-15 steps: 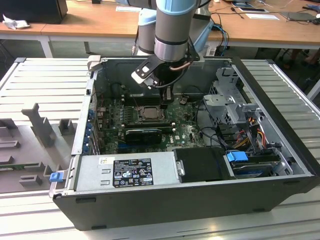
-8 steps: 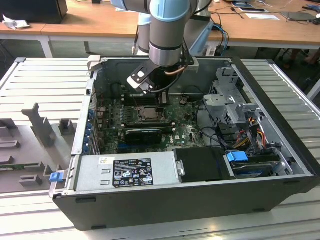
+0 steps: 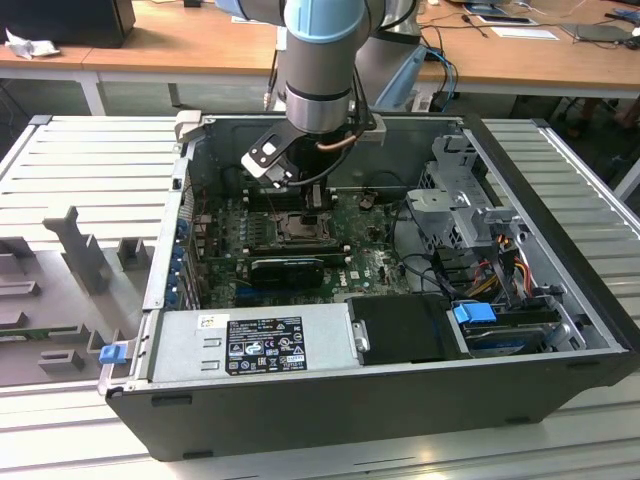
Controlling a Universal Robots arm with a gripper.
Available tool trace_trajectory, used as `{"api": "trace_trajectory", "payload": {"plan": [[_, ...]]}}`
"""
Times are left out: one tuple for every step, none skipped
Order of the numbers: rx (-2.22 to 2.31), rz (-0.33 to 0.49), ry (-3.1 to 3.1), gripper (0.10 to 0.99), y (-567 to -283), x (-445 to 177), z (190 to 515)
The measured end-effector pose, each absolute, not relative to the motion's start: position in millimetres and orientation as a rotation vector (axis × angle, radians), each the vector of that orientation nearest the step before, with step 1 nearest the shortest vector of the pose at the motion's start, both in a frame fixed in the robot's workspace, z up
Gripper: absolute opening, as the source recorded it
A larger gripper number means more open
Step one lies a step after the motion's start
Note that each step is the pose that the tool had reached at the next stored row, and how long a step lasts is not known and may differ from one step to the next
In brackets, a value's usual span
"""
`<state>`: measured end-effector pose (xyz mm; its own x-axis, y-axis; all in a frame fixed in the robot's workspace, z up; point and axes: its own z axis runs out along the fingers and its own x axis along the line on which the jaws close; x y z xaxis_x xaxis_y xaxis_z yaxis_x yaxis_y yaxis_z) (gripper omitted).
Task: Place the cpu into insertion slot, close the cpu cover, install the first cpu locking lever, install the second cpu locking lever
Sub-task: 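Close the cpu cover, then install the first cpu locking lever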
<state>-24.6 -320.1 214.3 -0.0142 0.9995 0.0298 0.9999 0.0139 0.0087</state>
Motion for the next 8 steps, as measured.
{"api": "trace_trajectory", "payload": {"plan": [[-2.195, -0.042, -2.226, 0.106, -320.1, -25.2, 214.3], [-2.195, -0.043, -2.226, 0.106, -320.1, -26.1, 214.3], [-2.195, -0.043, -2.226, 0.106, -320.1, -26.8, 214.3], [-2.195, -0.043, -2.226, 0.106, -320.1, -27.4, 214.3], [-2.195, -0.043, -2.226, 0.106, -320.1, -28.1, 214.3], [-2.195, -0.043, -2.226, 0.106, -320.1, -30.2, 214.3], [-2.195, -0.043, -2.226, 0.106, -320.0, -31.3, 214.3], [-2.195, -0.043, -2.226, 0.106, -320.1, -32.1, 214.5]]}}
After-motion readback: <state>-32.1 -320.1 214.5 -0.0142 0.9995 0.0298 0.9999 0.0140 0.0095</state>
